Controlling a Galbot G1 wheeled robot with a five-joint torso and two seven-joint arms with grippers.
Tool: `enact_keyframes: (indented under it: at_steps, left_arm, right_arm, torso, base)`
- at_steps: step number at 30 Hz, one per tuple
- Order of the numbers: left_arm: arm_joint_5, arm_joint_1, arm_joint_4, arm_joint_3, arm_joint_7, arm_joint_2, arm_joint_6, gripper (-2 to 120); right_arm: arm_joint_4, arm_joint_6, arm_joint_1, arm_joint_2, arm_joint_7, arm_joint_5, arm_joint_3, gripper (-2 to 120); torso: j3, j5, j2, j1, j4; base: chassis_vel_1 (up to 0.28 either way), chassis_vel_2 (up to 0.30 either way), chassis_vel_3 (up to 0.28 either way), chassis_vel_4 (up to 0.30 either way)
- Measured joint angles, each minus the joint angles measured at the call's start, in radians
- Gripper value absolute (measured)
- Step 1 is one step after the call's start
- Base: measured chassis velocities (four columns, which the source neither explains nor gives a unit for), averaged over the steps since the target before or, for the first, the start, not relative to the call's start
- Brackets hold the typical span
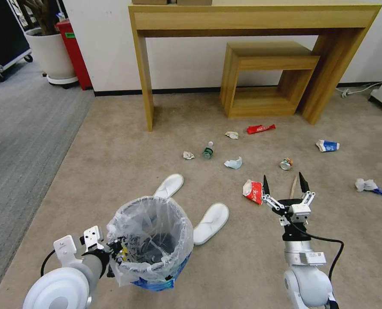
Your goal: Pick up the trash bin and place the garbage on the floor into it.
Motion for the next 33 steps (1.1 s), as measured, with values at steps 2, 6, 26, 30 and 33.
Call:
enact_keyframes:
  at_steps: [2, 6, 26, 30, 33]
  left_arm:
    - [0.000, 0.000, 0.001, 0.000, 0.000, 0.000, 0.000, 0]
    - [-0.001, -0.003, 0.004, 0.002, 0.000, 0.000, 0.000, 0]
    - [-0.002, -0.002, 0.007, 0.010, -0.002, 0.002, -0.001, 0]
    - [-0.002, -0.001, 0.007, 0.010, -0.002, 0.002, -0.001, 0]
    - [0.002, -0.001, 0.010, 0.016, -0.002, 0.000, -0.001, 0]
  right_arm:
    - [0.000, 0.000, 0.000, -0.001, 0.000, 0.001, 0.000, 100]
    - [-0.002, 0.000, 0.002, -0.002, 0.000, 0.001, 0.000, 100]
    - [-0.004, 0.000, 0.002, -0.006, -0.023, 0.019, 0.006, 100]
    - [-0.004, 0.000, 0.002, -0.005, -0.024, 0.022, 0.005, 100]
    - [-0.006, 0.001, 0.002, -0.004, -0.025, 0.022, 0.004, 100]
  torso:
    - [0.000, -0.0001, 0.000, 0.000, 0.0000]
    - [0.000, 0.0000, 0.000, 0.000, -0.0001]
    - [0.000, 0.0000, 0.000, 0.000, -0.0002]
    - [0.000, 0.0001, 0.000, 0.000, -0.0001]
    - [0.000, 0.0000, 0.000, 0.000, -0.0001]
  base:
    - [-0.046, 0.080, 0.054, -0.058]
    - [-0.041, 0.047, 0.055, -0.046]
    - [-0.058, 0.058, 0.063, -0.062]
    - [-0.113, 0.119, 0.103, -0.109]
    - [-0.099, 0.116, 0.111, -0.106]
